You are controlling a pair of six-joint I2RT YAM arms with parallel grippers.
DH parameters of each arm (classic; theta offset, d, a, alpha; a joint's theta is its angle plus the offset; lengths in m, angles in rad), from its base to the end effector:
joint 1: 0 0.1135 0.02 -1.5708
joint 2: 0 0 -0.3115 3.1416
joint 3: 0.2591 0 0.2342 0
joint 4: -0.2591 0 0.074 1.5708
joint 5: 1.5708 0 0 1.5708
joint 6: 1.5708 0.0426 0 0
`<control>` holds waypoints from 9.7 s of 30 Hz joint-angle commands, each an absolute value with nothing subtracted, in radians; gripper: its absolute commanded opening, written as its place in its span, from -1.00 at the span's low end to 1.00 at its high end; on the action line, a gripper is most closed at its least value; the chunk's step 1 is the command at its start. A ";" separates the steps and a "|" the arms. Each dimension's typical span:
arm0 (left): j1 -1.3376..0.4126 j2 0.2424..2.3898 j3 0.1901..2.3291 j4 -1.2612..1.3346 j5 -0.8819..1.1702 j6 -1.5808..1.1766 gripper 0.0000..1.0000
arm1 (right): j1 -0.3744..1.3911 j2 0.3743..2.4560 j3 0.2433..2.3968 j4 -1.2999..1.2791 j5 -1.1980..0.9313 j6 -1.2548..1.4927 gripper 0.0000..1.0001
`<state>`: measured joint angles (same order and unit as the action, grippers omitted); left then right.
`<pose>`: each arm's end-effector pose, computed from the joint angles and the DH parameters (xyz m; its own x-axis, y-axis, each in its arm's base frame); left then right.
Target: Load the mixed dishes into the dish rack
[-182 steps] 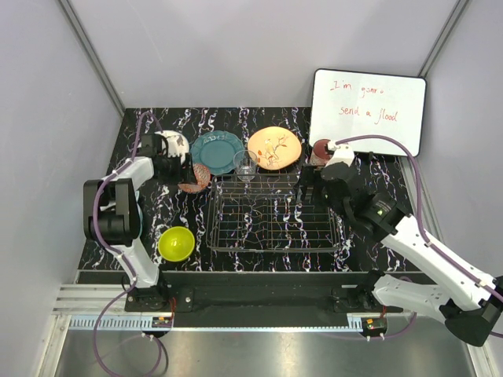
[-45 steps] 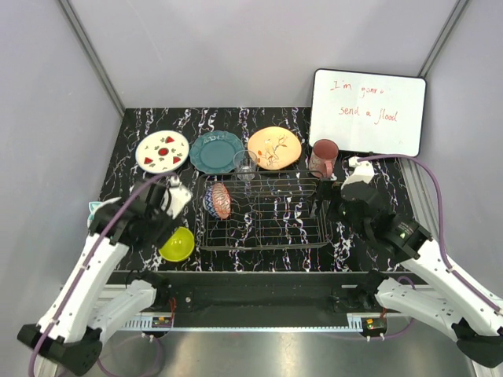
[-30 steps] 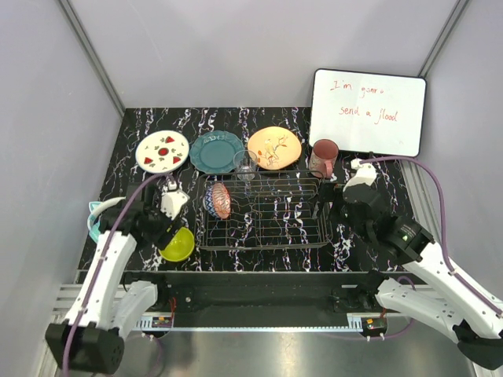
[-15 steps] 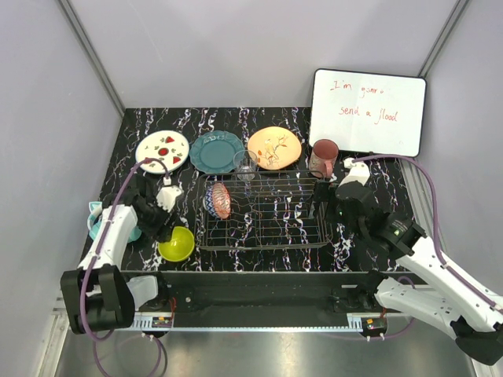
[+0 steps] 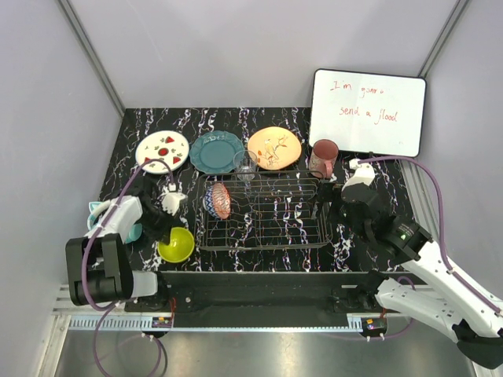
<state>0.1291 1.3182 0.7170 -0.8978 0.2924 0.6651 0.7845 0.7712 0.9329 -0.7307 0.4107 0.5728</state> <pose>0.1712 0.0098 0.2221 -0.8417 0.4866 -0.2339 0.5296 0.8285 -0.1820 0.0868 0.0626 0.3654 -0.5425 0.1606 -0.8246 -0.1376 0.9513 0.2758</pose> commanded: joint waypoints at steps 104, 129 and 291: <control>-0.873 1.392 1.758 -1.548 -0.603 0.141 0.98 | 0.788 0.753 1.006 -0.769 0.342 0.633 1.00; -0.348 1.382 1.184 -0.944 -0.411 0.006 0.87 | 0.842 1.477 1.111 -0.150 -0.566 1.025 0.93; -0.143 1.763 1.684 -0.777 -0.344 0.355 -1.00 | 0.816 0.930 0.876 -0.227 0.133 0.448 0.50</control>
